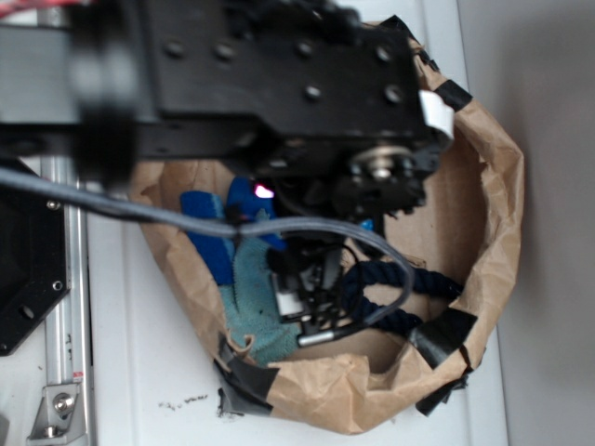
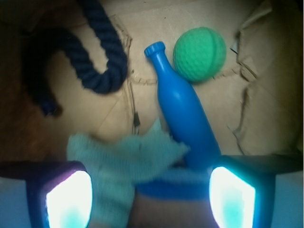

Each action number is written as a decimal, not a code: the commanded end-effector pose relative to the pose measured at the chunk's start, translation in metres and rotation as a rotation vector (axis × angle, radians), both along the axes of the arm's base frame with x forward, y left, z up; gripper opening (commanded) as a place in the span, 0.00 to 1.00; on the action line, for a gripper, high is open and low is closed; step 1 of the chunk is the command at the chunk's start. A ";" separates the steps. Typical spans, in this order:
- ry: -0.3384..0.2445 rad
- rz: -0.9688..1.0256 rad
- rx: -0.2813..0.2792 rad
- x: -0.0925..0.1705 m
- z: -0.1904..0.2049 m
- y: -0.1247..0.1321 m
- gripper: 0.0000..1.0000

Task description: Grab the blue cloth.

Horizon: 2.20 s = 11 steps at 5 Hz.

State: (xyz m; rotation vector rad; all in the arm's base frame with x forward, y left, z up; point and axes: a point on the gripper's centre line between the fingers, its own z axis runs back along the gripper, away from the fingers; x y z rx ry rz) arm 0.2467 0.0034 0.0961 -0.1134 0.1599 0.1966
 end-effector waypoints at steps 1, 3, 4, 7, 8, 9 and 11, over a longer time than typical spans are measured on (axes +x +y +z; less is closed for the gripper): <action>0.053 -0.089 -0.002 -0.026 -0.044 -0.042 1.00; 0.094 -0.034 -0.096 -0.046 -0.086 -0.046 0.97; 0.087 -0.022 -0.088 -0.050 -0.089 -0.036 0.00; -0.106 -0.061 -0.011 -0.037 -0.045 -0.015 0.00; -0.210 -0.078 0.064 -0.019 -0.004 -0.007 0.00; -0.321 -0.032 0.099 0.003 0.048 0.009 0.00; -0.383 -0.040 0.150 0.001 0.072 0.019 0.00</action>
